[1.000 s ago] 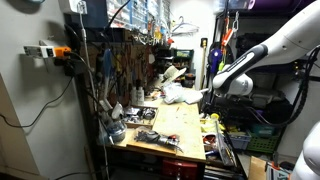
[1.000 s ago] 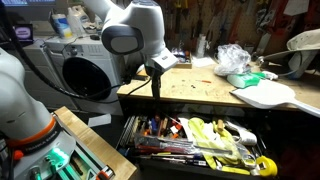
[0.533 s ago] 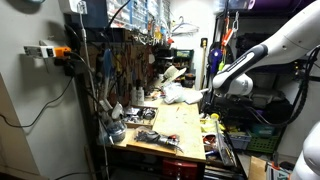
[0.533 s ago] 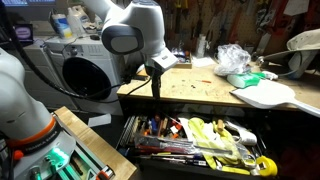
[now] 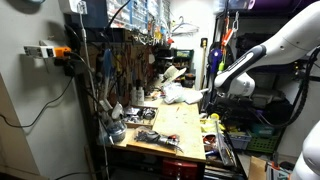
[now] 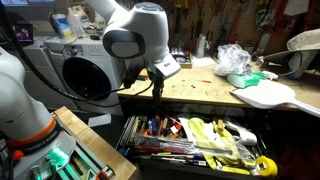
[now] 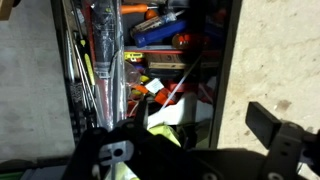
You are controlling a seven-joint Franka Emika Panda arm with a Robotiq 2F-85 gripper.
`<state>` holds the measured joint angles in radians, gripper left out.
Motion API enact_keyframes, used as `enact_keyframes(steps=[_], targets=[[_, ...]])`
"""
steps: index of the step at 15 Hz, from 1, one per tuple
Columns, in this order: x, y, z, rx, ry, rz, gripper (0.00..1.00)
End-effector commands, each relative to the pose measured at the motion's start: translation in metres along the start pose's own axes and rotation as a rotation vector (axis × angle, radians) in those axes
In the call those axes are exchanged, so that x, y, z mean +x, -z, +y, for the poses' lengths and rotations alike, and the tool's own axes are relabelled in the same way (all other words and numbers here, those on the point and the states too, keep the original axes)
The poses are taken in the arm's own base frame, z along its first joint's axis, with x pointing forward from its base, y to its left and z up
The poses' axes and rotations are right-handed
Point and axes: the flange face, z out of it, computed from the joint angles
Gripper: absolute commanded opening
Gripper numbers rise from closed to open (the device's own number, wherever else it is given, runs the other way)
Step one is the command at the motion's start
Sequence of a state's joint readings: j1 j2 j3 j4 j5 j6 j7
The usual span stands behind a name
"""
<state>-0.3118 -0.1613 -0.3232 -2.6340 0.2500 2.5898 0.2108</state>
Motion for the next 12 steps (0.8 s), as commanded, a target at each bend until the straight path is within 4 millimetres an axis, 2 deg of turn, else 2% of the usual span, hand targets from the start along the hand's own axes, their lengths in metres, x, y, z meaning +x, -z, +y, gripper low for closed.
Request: enact_keyframes(steps=[1, 3, 7, 12], targets=[[0.024, -0.011, 0.039, 0.055, -0.048, -0.045, 1.00], [0.037, -0.016, 0.061, 0.101, -0.062, -0.060, 1.00], [0.065, -0.041, 0.099, 0.166, -0.133, -0.120, 1.00], [0.091, -0.091, 0.109, 0.150, -0.279, -0.156, 1.00]])
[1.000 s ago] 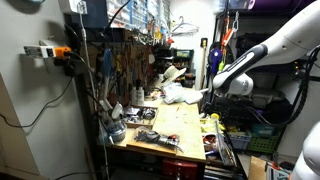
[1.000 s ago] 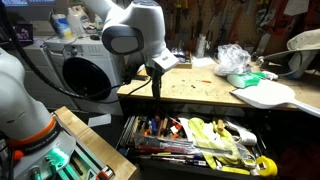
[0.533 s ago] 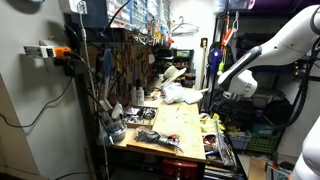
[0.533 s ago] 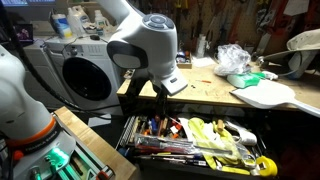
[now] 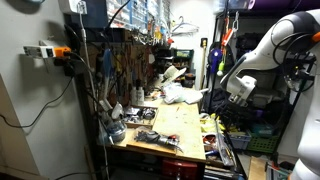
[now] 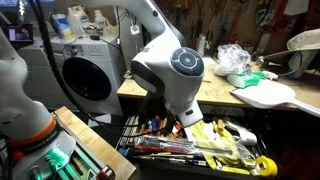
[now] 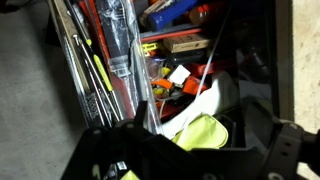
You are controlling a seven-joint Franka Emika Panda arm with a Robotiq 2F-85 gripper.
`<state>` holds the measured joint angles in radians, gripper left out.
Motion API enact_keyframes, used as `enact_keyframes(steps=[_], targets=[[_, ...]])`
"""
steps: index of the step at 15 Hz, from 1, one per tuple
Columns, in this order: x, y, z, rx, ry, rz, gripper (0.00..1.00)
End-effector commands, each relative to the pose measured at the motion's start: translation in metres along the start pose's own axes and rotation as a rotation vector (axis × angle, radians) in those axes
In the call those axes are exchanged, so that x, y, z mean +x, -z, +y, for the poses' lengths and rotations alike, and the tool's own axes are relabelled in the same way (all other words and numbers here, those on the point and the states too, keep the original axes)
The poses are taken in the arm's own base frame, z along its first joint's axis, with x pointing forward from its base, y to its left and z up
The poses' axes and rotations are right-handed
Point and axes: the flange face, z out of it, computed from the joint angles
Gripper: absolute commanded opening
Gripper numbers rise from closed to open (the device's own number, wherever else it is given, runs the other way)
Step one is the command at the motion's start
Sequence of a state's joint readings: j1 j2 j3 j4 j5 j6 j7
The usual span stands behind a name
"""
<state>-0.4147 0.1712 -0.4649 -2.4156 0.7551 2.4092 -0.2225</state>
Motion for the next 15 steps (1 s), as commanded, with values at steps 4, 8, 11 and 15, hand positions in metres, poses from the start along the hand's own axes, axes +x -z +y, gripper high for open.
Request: enact_keyframes(steps=[4, 8, 11, 15], targets=[[0.050, -0.075, 0.008, -0.007, -0.111, -0.042, 1.00], [0.045, -0.080, 0.004, -0.031, -0.099, -0.056, 1.00], [0.050, -0.083, 0.005, -0.034, -0.100, -0.057, 1.00], [0.053, -0.095, -0.011, -0.056, -0.140, -0.086, 1.00]])
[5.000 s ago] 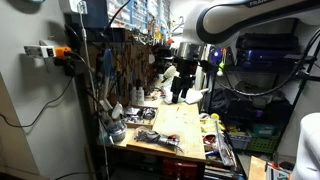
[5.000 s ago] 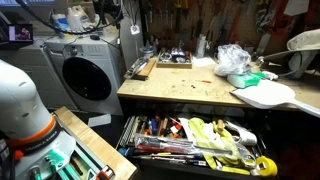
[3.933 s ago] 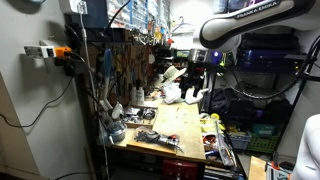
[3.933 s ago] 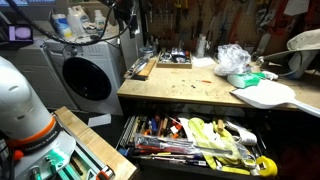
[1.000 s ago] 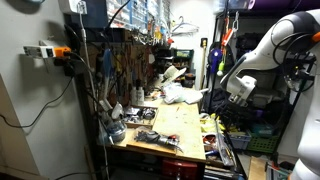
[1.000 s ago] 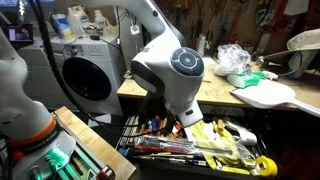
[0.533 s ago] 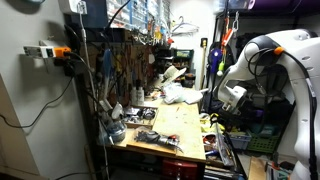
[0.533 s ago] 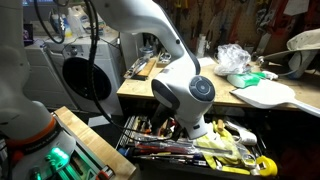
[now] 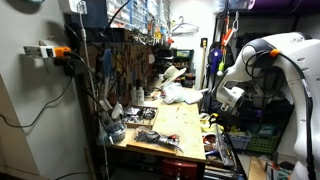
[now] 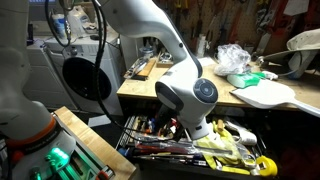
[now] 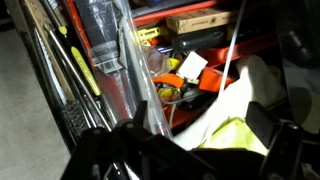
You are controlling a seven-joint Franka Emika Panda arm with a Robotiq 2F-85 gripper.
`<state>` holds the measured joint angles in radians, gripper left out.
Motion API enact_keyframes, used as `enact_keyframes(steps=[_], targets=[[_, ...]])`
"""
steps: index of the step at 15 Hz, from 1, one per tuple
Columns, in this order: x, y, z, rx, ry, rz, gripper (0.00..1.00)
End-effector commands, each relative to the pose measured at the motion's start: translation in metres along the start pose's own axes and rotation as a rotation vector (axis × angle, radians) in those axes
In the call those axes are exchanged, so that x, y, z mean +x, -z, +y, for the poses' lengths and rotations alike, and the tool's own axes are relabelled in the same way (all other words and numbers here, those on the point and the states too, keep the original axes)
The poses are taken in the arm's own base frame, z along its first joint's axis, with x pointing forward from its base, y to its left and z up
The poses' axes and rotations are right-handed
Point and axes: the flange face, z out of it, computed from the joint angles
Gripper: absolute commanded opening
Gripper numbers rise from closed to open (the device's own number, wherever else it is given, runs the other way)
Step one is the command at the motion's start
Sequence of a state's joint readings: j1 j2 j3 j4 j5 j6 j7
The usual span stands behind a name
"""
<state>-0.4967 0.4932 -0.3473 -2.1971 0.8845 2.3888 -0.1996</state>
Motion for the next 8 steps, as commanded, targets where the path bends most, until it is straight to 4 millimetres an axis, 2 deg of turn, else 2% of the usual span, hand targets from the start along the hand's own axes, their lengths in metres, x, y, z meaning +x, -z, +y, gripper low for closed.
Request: enact_keyframes(steps=[1, 5, 8], targets=[[0.002, -0.013, -0.016, -0.022, -0.054, -0.021, 1.00], [0.005, -0.028, -0.034, -0.029, -0.094, -0.020, 1.00], [0.011, -0.039, -0.041, -0.041, -0.109, -0.024, 1.00]])
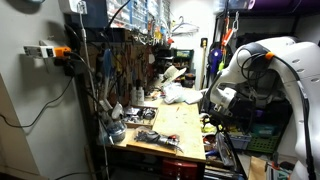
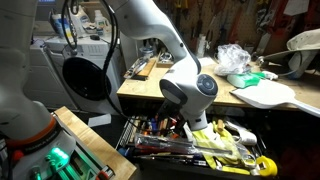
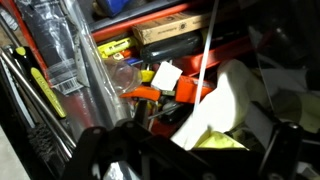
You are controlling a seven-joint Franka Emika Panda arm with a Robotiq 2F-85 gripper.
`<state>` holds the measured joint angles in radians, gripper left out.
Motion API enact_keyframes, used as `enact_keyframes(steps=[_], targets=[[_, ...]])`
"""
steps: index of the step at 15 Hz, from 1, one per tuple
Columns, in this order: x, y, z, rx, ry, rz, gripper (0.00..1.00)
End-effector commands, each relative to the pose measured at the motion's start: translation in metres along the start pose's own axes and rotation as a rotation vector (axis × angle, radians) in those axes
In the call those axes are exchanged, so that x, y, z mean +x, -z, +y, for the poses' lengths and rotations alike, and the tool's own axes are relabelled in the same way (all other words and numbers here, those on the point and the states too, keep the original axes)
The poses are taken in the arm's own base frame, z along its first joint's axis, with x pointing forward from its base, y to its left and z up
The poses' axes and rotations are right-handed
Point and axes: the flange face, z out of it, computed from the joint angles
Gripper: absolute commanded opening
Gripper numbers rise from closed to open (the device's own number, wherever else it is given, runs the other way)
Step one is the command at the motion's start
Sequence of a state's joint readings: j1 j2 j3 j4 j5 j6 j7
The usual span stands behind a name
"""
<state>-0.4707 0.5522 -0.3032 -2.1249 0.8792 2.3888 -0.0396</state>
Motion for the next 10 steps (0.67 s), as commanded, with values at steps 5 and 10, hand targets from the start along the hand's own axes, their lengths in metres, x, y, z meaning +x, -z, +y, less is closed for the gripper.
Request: enact_keyframes(steps=[5, 10], targets=[[0.022, -0.030, -0.006, -0.044, -0.040, -0.018, 0.70], [0.029, -0.037, -0.008, -0.050, -0.051, -0.011, 0.38]])
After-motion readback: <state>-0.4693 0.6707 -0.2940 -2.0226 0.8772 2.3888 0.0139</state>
